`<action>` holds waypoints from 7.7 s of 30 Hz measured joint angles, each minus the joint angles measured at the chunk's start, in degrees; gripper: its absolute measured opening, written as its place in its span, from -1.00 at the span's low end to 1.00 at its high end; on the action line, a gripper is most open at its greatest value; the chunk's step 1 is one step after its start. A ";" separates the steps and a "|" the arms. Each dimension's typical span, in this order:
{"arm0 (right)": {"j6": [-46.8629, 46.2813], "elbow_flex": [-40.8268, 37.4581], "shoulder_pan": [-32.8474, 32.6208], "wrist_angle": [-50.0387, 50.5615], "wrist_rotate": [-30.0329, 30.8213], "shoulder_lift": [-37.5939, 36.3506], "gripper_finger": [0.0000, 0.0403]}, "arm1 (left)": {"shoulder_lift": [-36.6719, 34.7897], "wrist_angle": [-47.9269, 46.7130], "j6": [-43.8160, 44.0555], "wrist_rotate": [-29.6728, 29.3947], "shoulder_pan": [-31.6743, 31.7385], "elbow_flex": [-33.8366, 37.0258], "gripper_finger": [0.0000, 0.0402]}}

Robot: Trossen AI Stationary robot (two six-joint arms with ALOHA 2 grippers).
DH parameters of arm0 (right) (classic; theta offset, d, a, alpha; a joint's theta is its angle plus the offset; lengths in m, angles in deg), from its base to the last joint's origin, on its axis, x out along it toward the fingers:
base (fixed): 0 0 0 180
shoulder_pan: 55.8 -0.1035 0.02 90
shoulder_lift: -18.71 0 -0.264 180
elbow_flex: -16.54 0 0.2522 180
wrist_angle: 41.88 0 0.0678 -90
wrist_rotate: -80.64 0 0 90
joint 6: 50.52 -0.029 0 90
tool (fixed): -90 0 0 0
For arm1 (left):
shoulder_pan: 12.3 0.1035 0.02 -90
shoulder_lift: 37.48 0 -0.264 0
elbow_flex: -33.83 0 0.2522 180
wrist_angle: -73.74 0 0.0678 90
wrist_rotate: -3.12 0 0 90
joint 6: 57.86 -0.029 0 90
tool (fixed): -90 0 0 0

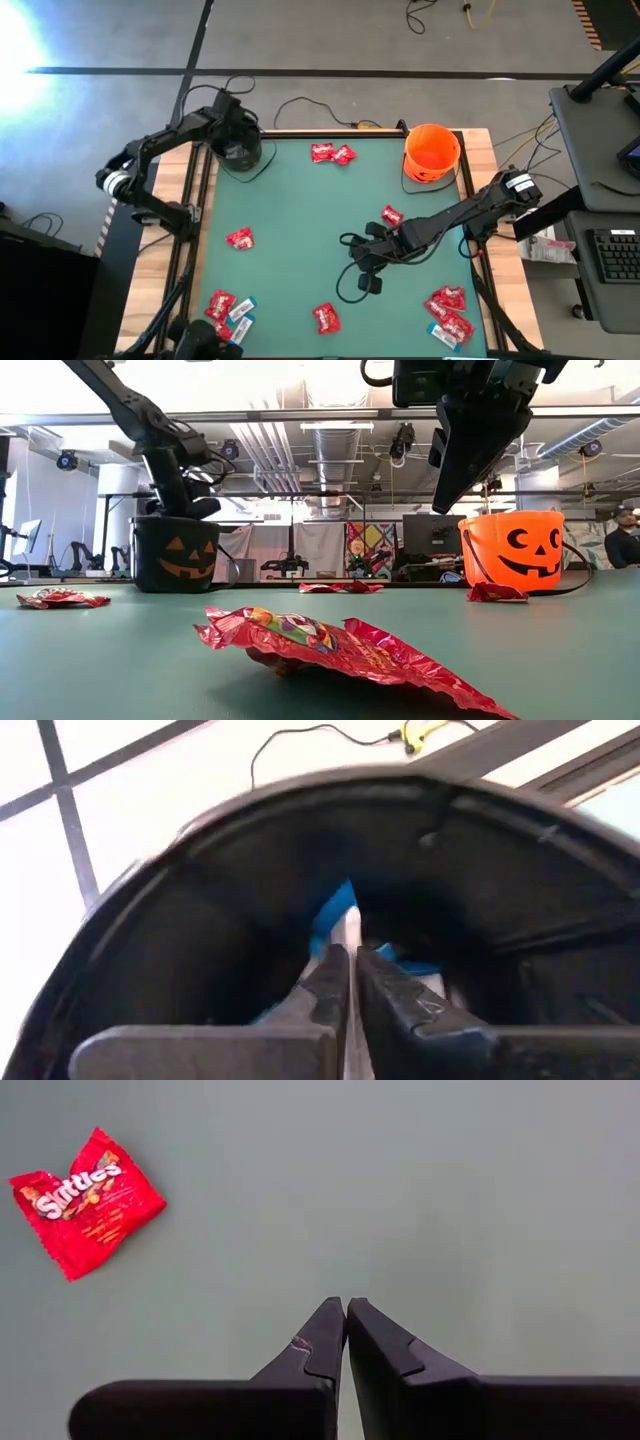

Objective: Sort candy by brand, put in halloween buckets
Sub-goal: Put the white chocolate into the black bucket

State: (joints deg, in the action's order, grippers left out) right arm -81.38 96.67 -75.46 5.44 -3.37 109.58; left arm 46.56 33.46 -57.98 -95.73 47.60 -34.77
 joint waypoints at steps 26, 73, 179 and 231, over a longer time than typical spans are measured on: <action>14.54 -1.09 0.27 -3.99 2.60 0.07 -0.94 | -32.81 -9.41 19.55 12.92 -54.47 10.18 0.07; 21.68 -4.42 4.70 -24.68 8.38 0.11 -0.94 | 19.83 -13.32 74.61 -12.27 -108.03 -4.98 -0.16; 14.37 -4.68 3.21 -17.49 9.51 0.09 -0.94 | 16.78 46.97 48.56 -42.29 -95.70 23.48 -0.54; 0.36 -4.68 0.40 -11.04 0.89 0.00 -0.94 | -11.49 -12.44 3.64 0.94 -4.86 2.42 0.43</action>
State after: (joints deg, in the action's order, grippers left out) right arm -81.02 91.99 -75.06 -5.60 -2.48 109.58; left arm 35.07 21.02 -54.35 -94.79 42.74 -32.35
